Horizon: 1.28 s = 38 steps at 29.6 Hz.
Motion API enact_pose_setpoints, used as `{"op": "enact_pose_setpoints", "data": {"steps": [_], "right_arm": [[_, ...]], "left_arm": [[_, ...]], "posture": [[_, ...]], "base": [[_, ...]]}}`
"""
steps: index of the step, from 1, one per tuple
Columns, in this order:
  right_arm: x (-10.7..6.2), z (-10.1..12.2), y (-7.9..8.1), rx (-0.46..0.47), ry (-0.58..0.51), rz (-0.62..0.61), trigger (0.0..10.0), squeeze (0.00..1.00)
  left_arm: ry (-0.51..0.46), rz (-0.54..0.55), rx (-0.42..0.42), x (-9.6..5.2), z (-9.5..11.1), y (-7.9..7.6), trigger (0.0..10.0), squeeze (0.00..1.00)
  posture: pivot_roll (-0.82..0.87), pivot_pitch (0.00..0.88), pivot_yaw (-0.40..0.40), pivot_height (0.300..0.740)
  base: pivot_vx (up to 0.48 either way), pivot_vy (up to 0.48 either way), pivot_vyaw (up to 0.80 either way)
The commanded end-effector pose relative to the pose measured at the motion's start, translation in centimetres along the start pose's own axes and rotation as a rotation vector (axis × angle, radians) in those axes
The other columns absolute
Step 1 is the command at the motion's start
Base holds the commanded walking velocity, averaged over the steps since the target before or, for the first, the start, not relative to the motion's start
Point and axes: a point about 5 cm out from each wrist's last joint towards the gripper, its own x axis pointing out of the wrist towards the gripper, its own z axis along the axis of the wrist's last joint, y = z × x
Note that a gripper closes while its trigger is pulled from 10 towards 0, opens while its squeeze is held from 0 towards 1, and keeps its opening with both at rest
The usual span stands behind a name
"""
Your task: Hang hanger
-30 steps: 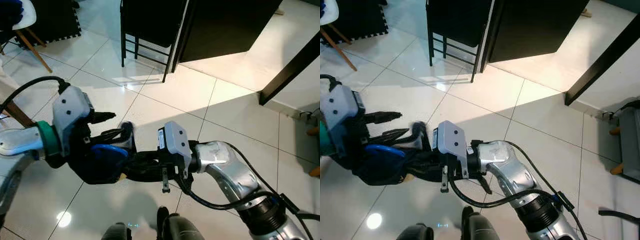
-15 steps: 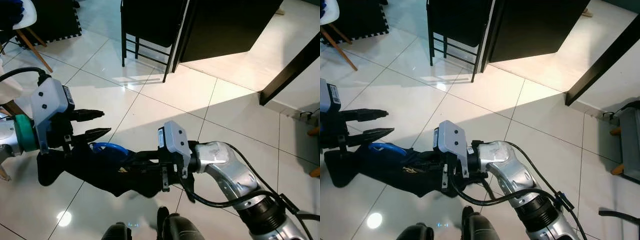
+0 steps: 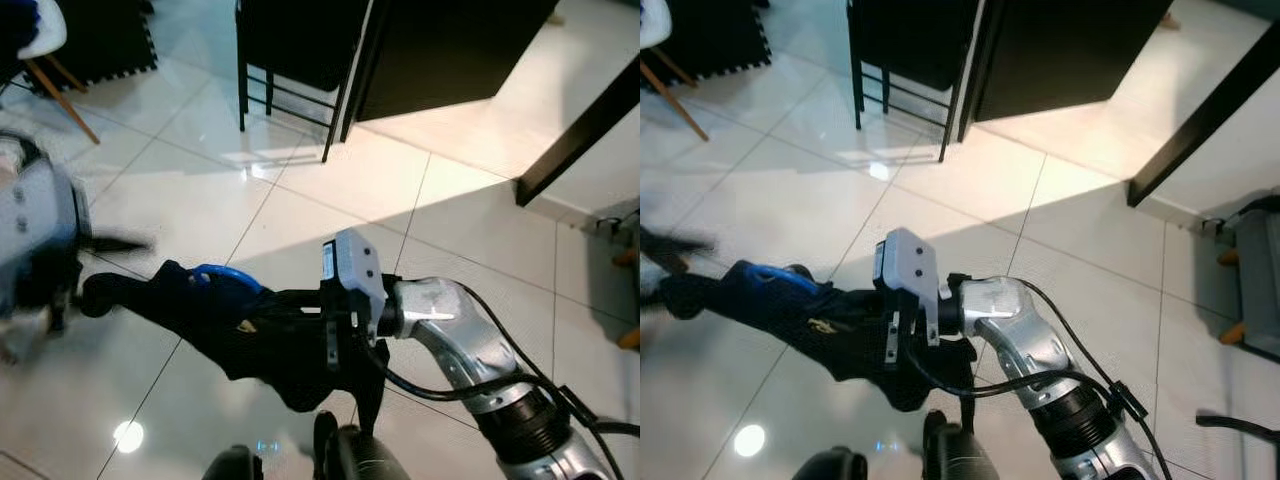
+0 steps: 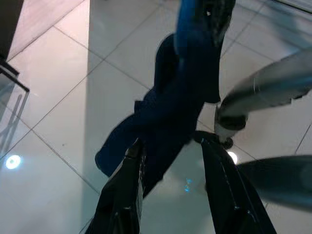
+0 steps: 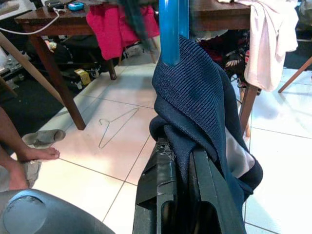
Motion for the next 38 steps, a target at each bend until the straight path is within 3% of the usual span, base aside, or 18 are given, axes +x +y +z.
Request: {"op": "enact_pose_setpoints", "data": {"steps": [1,5,6,8,9,10,11,16,17,24,29,30,32,33,34,35,36,38], "right_arm": [[-0.1,0.4,-0.1,-0.006,-0.035,0.001,0.0,0.00],[0.0,0.6,-0.2,-0.011,-0.044,0.000,0.0,0.00],[0.0,0.8,-0.2,-0.015,-0.052,0.002,0.0,0.00],[0.0,1.0,-0.2,-0.017,-0.057,0.004,0.0,0.00],[0.1,1.1,-0.1,-0.020,-0.063,0.008,0.0,0.00],[0.1,1.1,-0.1,-0.020,-0.063,0.008,0.0,0.00],[0.2,1.3,0.0,-0.023,-0.068,0.013,0.0,0.00],[0.3,1.7,0.2,-0.031,-0.078,0.024,0.0,0.00],[0.4,1.8,0.3,-0.034,-0.082,0.030,0.0,0.00],[0.5,2.2,0.4,-0.039,-0.091,0.041,0.0,0.00],[0.6,2.7,0.4,-0.048,-0.105,0.047,0.0,0.00],[0.6,2.7,0.4,-0.049,-0.106,0.047,0.0,0.00],[0.7,2.8,0.4,-0.050,-0.107,0.047,0.0,0.00],[0.7,2.8,0.4,-0.050,-0.107,0.047,0.0,0.00],[0.7,2.9,0.4,-0.051,-0.108,0.047,0.0,0.00],[0.7,2.9,0.4,-0.051,-0.108,0.047,0.0,0.00],[0.7,3.0,0.4,-0.052,-0.110,0.048,0.0,0.00],[0.7,3.1,0.4,-0.054,-0.113,0.049,0.0,0.00]], "left_arm": [[0.000,-0.049,0.030,0.1,0.3,-0.5,10.0,0.00],[0.026,-0.068,0.059,0.4,0.0,-0.3,10.0,0.00],[0.033,-0.066,0.085,0.6,-0.2,0.0,10.0,0.07],[0.037,-0.064,0.103,0.8,-0.3,0.2,10.0,0.07],[0.041,-0.054,0.124,1.0,-0.3,0.6,10.0,0.82],[0.041,-0.054,0.124,1.0,-0.3,0.6,10.0,0.82],[0.038,-0.050,0.132,1.2,-0.3,0.8,10.0,1.00],[0.032,-0.056,0.160,1.6,-0.3,1.1,10.0,1.00],[0.031,-0.061,0.163,1.8,-0.3,1.2,10.0,0.00],[0.019,-0.093,0.165,2.3,-0.3,1.2,10.0,0.00],[-0.025,-0.137,0.167,3.8,-0.1,0.9,9.7,0.00],[-0.037,-0.138,0.170,4.1,0.0,1.0,5.7,0.00],[-0.046,-0.139,0.172,4.3,0.1,1.0,4.6,0.00],[-0.046,-0.139,0.172,4.3,0.1,1.0,4.6,0.00],[-0.052,-0.141,0.176,4.6,0.2,1.1,2.3,0.00],[-0.052,-0.141,0.176,4.6,0.2,1.1,2.3,0.00],[-0.050,-0.146,0.186,4.8,0.1,1.1,0.0,0.00],[-0.048,-0.151,0.190,4.9,0.0,1.2,0.0,0.00]], "posture": [[0.13,0.138,-0.012,0.740],[0.13,0.138,-0.010,0.740],[0.13,0.138,-0.010,0.740],[0.13,0.138,-0.010,0.740],[0.12,0.136,-0.006,0.740],[0.12,0.136,-0.006,0.740],[0.12,0.137,-0.005,0.740],[0.12,0.137,-0.003,0.740],[0.11,0.137,-0.003,0.740],[0.11,0.138,-0.003,0.740],[0.11,0.139,-0.003,0.740],[0.11,0.139,-0.003,0.740],[0.10,0.138,-0.002,0.740],[0.10,0.138,-0.002,0.740],[0.10,0.137,-0.001,0.740],[0.10,0.137,-0.001,0.740],[0.10,0.137,-0.001,0.740],[0.10,0.136,0.003,0.740]], "base": [[0.000,0.000,0.00],[0.000,0.000,0.00],[0.000,0.000,0.00],[0.000,0.000,0.00],[0.000,0.000,0.00],[0.000,0.000,0.00],[0.000,0.000,0.00],[0.000,0.000,0.00],[0.000,0.000,0.00],[0.000,0.000,0.00],[0.000,0.000,0.00],[0.000,0.000,0.00],[0.000,0.000,0.00],[0.000,0.000,0.00],[0.000,0.000,0.00],[0.000,0.000,0.00],[0.000,0.000,0.00],[0.000,0.000,0.00]]}}
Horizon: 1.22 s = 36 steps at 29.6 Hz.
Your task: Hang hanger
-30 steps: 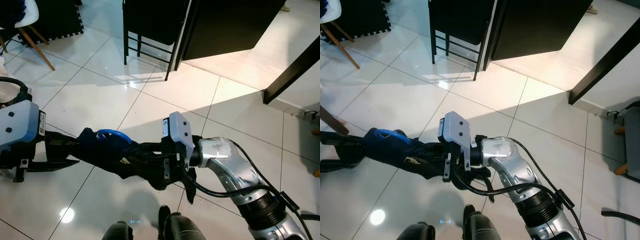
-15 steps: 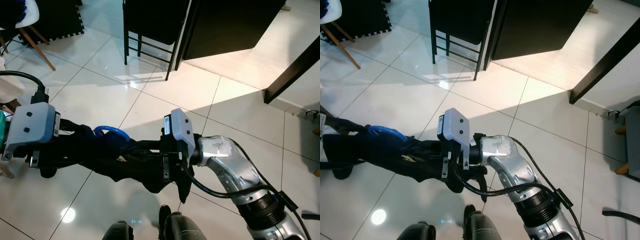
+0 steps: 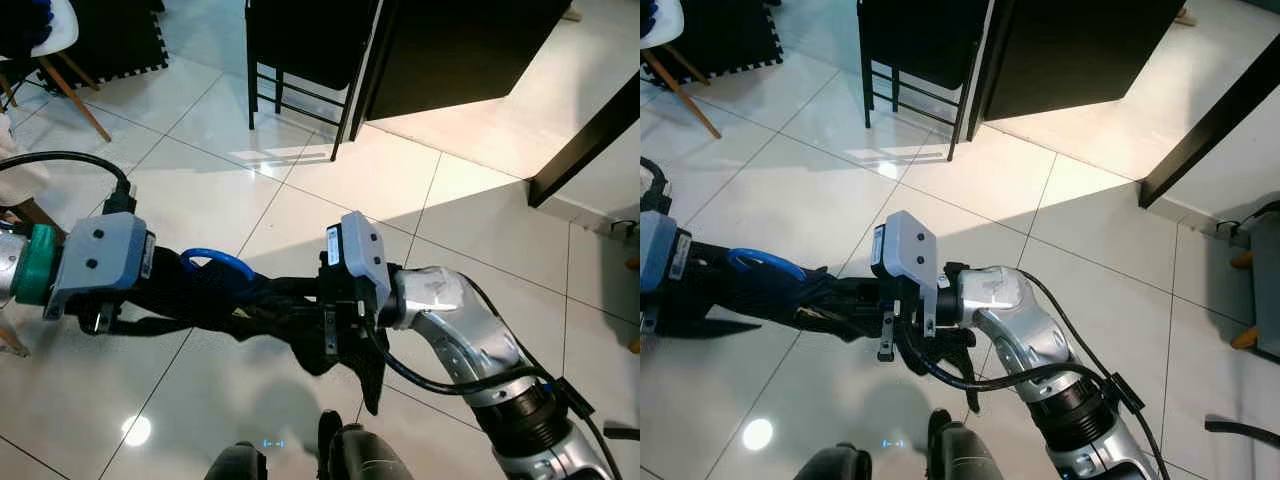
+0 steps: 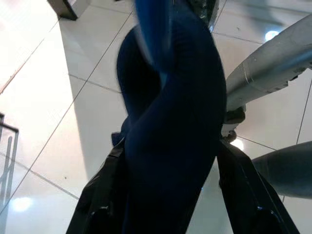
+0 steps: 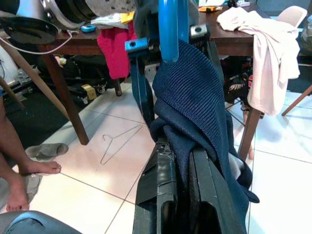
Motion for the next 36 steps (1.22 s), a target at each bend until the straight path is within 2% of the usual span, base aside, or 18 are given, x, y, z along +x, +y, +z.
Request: {"op": "enact_pose_setpoints", "data": {"steps": [1,14,23,26,27,29,30,31,35,36], "right_arm": [[0.2,1.1,0.3,-0.028,-0.042,0.022,0.0,0.00],[0.2,1.3,0.3,-0.031,-0.043,0.028,0.0,0.00],[0.1,0.9,0.2,-0.020,-0.032,0.019,0.0,0.00],[0.0,0.3,0.0,-0.024,-0.002,-0.012,0.0,0.00],[-0.1,0.1,-0.1,-0.028,0.011,-0.023,8.6,0.00],[-0.2,-0.1,-0.1,-0.030,0.020,-0.029,8.6,0.00],[-0.5,-0.4,-0.1,-0.047,0.038,-0.042,10.0,0.00],[-0.8,-0.6,-0.2,-0.047,0.046,-0.061,10.0,1.00],[-1.6,-0.7,0.0,-0.037,0.056,-0.063,10.0,1.00],[-2.3,-0.4,0.5,-0.025,0.062,-0.038,10.0,1.00]], "left_arm": [[0.019,-0.034,0.006,0.3,-0.4,-0.2,0.0,0.00],[0.065,-0.078,0.029,0.5,-1.2,-0.4,0.0,0.00],[0.003,-0.059,0.013,0.8,-0.7,0.0,0.0,0.00],[-0.042,-0.055,-0.023,0.8,-0.3,0.1,0.0,0.00],[-0.050,-0.052,-0.032,0.8,-0.3,0.2,0.0,0.00],[-0.053,-0.050,-0.036,0.8,-0.2,0.2,0.0,0.00],[-0.065,-0.055,-0.050,0.8,-0.1,0.2,0.0,0.00],[-0.073,-0.060,-0.058,0.8,0.0,0.1,0.0,0.00],[-0.079,-0.064,-0.064,0.9,0.0,0.0,0.0,0.00],[-0.077,-0.060,-0.064,1.1,-0.1,0.0,0.0,0.00]], "posture": [[0.10,0.136,0.003,0.740],[0.10,0.132,0.006,0.740],[0.10,0.132,0.006,0.740],[0.10,0.131,0.002,0.740],[0.10,0.131,0.002,0.740],[0.10,0.131,0.002,0.740],[0.10,0.132,-0.001,0.740],[0.10,0.132,-0.001,0.740],[0.10,0.133,-0.003,0.740],[0.09,0.134,-0.004,0.740]], "base": [[0.000,0.000,0.00],[0.000,0.000,0.00],[0.000,0.000,0.00],[0.000,0.000,0.00],[0.000,0.000,0.00],[0.000,0.000,0.00],[0.000,0.000,0.00],[0.000,0.000,0.00],[0.000,0.000,0.00],[0.000,0.000,0.00]]}}
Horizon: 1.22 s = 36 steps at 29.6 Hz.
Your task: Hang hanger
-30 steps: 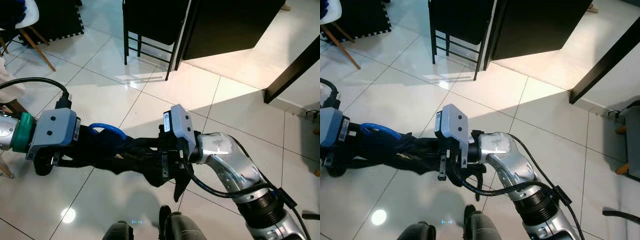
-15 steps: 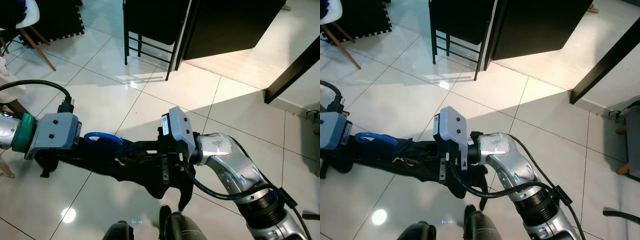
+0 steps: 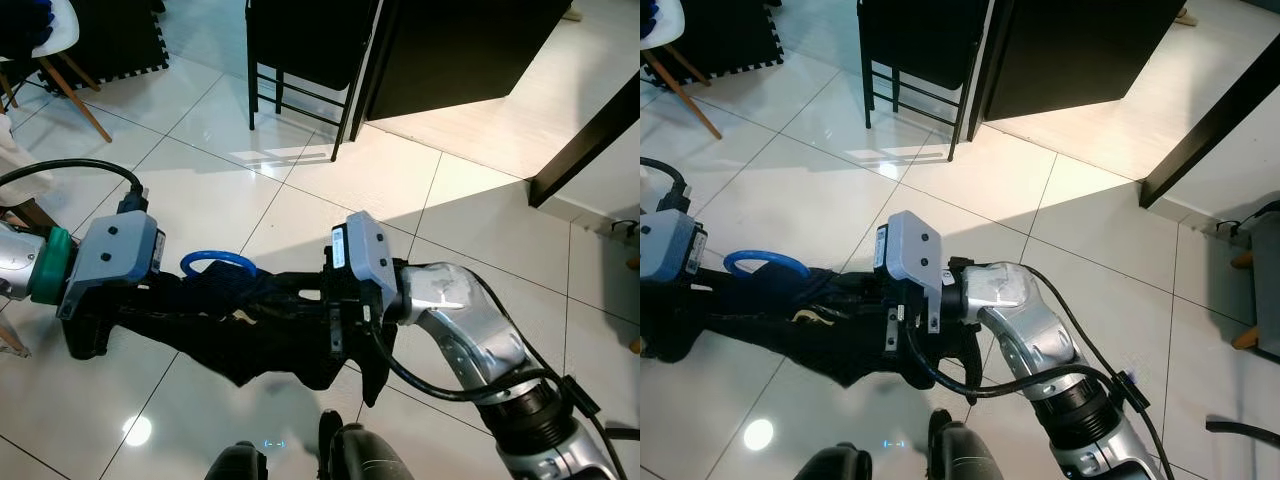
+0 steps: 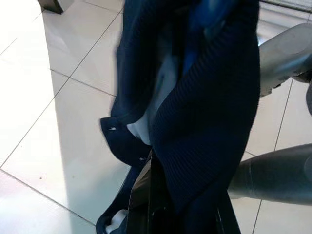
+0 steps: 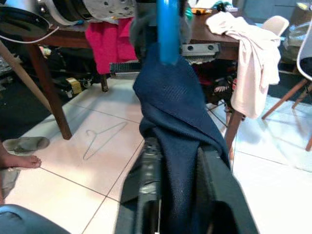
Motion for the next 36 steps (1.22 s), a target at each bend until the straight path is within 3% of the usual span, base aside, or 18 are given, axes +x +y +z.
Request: {"op": "enact_pose_setpoints", "data": {"steps": [1,7,8,11,14,15,16,17,18,20,21,24,25,29,32,33,34,36], "right_arm": [[-0.8,-0.7,0.5,0.046,0.032,0.014,10.0,1.00],[-2.6,0.1,0.7,0.064,0.051,0.034,10.0,1.00],[-3.2,0.3,0.7,0.073,0.057,0.040,10.0,0.00],[-6.2,0.5,1.1,0.152,0.127,0.075,10.0,0.00],[-9.1,0.3,0.1,0.183,0.166,-0.048,10.0,0.00],[-10.5,0.1,-1.2,0.181,0.127,-0.221,10.0,0.00],[-11.3,-0.1,-2.0,0.185,0.095,-0.341,10.0,0.00],[-12.4,-0.6,-2.8,0.196,0.052,-0.503,10.0,0.00],[-12.4,-0.6,-2.8,0.196,0.052,-0.503,10.0,0.00],[-13.4,-2.1,-3.1,0.216,0.020,-0.716,10.0,0.00],[-13.4,-2.1,-3.1,0.216,0.020,-0.716,10.0,0.00],[-12.8,-5.2,-1.9,0.296,0.025,-0.916,10.0,0.00],[-12.8,-5.2,-1.9,0.296,0.025,-0.916,10.0,0.00],[-11.6,-8.6,-0.5,0.416,0.061,-1.129,10.0,0.00],[-11.4,-9.5,-0.3,0.445,0.078,-1.188,10.0,0.00],[-11.6,-10.5,-0.1,0.463,0.097,-1.301,10.0,0.00],[-11.6,-10.5,-0.1,0.463,0.097,-1.301,10.0,0.00],[-11.7,-11.6,0.3,0.496,0.109,-1.435,10.0,0.00]], "left_arm": [[-0.057,-0.023,0.028,0.3,0.9,-0.2,0.0,0.00],[-0.058,-0.026,0.021,0.4,0.9,-0.2,0.0,0.00],[-0.058,-0.027,0.020,0.4,0.8,-0.2,0.0,0.00],[-0.056,-0.031,0.016,0.5,0.7,-0.3,0.0,0.00],[-0.049,0.020,-0.020,0.8,0.2,0.1,0.0,0.00],[-0.047,0.102,-0.058,1.2,-0.4,0.6,4.8,0.00],[-0.045,0.158,-0.083,1.5,-0.7,0.9,4.8,0.00],[-0.051,0.214,-0.124,2.1,-1.2,1.1,10.0,0.00],[-0.051,0.214,-0.124,2.1,-1.2,1.1,10.0,0.00],[-0.061,0.290,-0.196,3.2,-1.8,1.4,10.0,0.00],[-0.061,0.290,-0.196,3.2,-1.8,1.4,10.0,0.00],[-0.039,0.382,-0.300,5.4,-3.0,1.6,10.0,0.00],[-0.039,0.382,-0.300,5.4,-3.0,1.6,10.0,0.00],[0.000,0.401,-0.463,8.3,-4.4,1.3,10.0,0.00],[-0.001,0.423,-0.495,9.1,-4.5,1.3,10.0,0.00],[-0.002,0.429,-0.530,10.4,-4.5,0.9,10.0,0.00],[-0.002,0.429,-0.530,10.4,-4.5,0.9,10.0,0.00],[0.007,0.436,-0.567,11.8,-4.6,0.3,10.0,0.00]], "posture": [[0.09,0.134,-0.004,0.740],[0.09,0.134,-0.004,0.740],[0.08,0.134,-0.002,0.740],[0.08,0.134,-0.002,0.740],[0.07,0.132,0.003,0.740],[0.07,0.131,0.006,0.740],[0.07,0.131,0.006,0.740],[0.07,0.131,0.009,0.740],[0.07,0.131,0.009,0.740],[0.07,0.129,0.016,0.740],[0.07,0.129,0.016,0.740],[0.06,0.128,0.022,0.740],[0.06,0.128,0.022,0.740],[0.05,0.123,0.046,0.740],[0.05,0.122,0.050,0.740],[0.03,0.118,0.064,0.740],[0.03,0.118,0.064,0.740],[0.03,0.117,0.068,0.740]], "base": [[0.000,0.000,0.00],[0.000,0.000,0.00],[0.000,0.000,0.00],[0.000,0.000,0.00],[0.000,0.000,0.00],[0.000,0.000,0.00],[0.000,0.000,0.00],[0.000,0.000,0.00],[0.000,0.000,0.00],[0.000,0.000,0.00],[0.000,0.000,0.00],[0.000,0.000,0.00],[0.000,0.000,0.00],[0.000,0.000,0.00],[0.000,0.000,0.00],[0.000,0.000,0.00],[0.000,0.000,0.00],[0.000,0.000,0.00]]}}
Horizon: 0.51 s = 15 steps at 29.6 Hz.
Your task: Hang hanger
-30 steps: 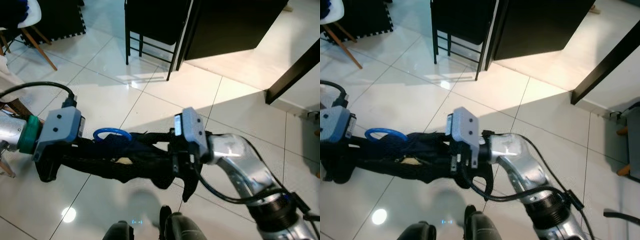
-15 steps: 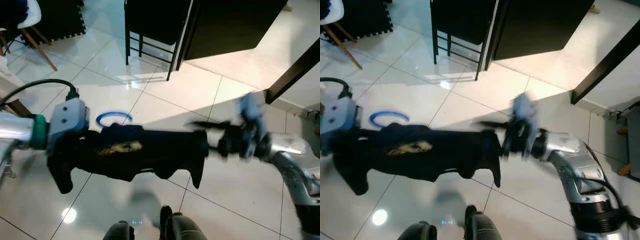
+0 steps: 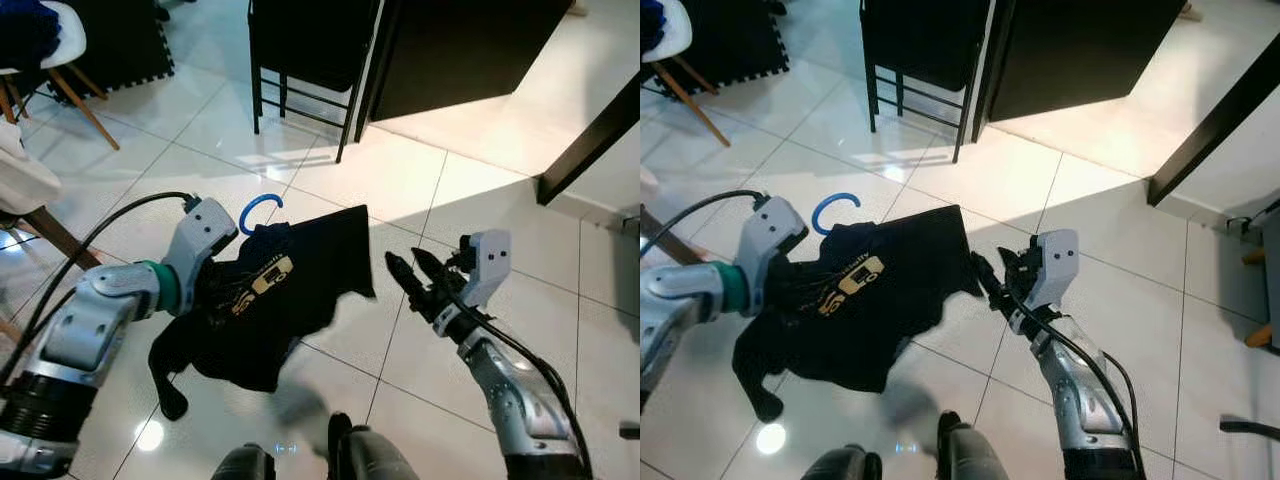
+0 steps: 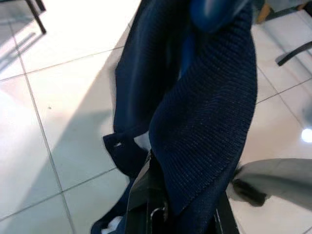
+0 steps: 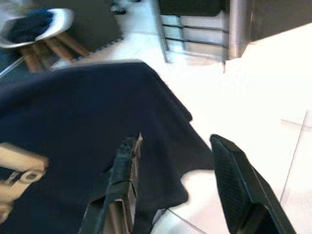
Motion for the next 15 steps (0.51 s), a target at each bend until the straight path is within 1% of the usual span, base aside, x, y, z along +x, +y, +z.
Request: {"op": "enact_pose_setpoints", "data": {"steps": [1,2,4,5,6,7,8,9,10,12,15], "right_arm": [[-0.5,-1.1,-0.9,0.003,0.024,-0.095,10.0,0.00],[-0.8,-1.7,-0.7,-0.007,0.016,-0.159,10.0,0.00],[-1.3,-2.1,-0.3,-0.031,-0.010,-0.231,10.0,0.00],[-1.3,-2.1,-0.3,-0.031,-0.010,-0.231,10.0,0.00],[-1.5,-2.2,-0.1,-0.048,-0.018,-0.245,10.0,0.00],[-1.7,-2.2,0.0,-0.081,-0.026,-0.256,10.0,0.00],[-1.7,-2.2,0.0,-0.081,-0.026,-0.256,10.0,0.00],[-1.9,-2.5,0.0,-0.105,-0.013,-0.272,10.0,0.00],[-2.1,-2.8,0.0,-0.118,0.000,-0.281,10.0,0.00],[-2.2,-3.1,-0.3,-0.125,0.014,-0.306,10.0,0.00],[-2.1,-3.0,-0.5,-0.125,-0.001,-0.334,10.0,0.00]], "left_arm": [[0.015,0.005,-0.006,0.4,-0.2,-0.4,10.0,0.00],[0.007,0.034,-0.031,1.1,-0.6,-1.2,10.0,0.00],[-0.017,0.085,-0.017,1.9,-0.8,-2.0,10.0,0.00],[-0.017,0.085,-0.017,1.9,-0.8,-2.0,10.0,0.00],[-0.032,0.106,0.002,2.1,-0.7,-2.2,10.0,0.00],[-0.048,0.126,-0.004,2.2,-0.6,-2.2,10.0,0.00],[-0.048,0.126,-0.004,2.2,-0.6,-2.2,10.0,0.00],[-0.079,0.153,-0.009,2.3,-0.3,-2.3,10.0,0.00],[-0.116,0.183,-0.028,2.3,0.0,-2.3,10.0,0.00],[-0.158,0.221,-0.064,2.3,0.3,-2.3,10.0,0.00],[-0.170,0.243,-0.105,2.5,0.3,-2.4,10.0,0.00]], "posture": [[0.03,0.117,0.068,0.740],[0.00,0.109,0.089,0.740],[-0.01,0.106,0.094,0.740],[-0.01,0.106,0.094,0.740],[-0.02,0.104,0.099,0.740],[-0.04,0.100,0.105,0.740],[-0.04,0.100,0.105,0.740],[-0.05,0.093,0.109,0.740],[-0.05,0.090,0.109,0.740],[-0.06,0.084,0.106,0.740],[-0.07,0.082,0.105,0.740]], "base": [[0.000,0.000,0.00],[0.000,0.000,0.00],[0.000,0.000,0.00],[0.000,0.000,0.00],[0.000,0.000,0.00],[0.000,0.000,0.00],[0.000,0.000,0.00],[0.000,0.000,0.00],[0.000,0.000,-0.53],[0.000,0.000,-0.66],[0.000,0.000,-0.78]]}}
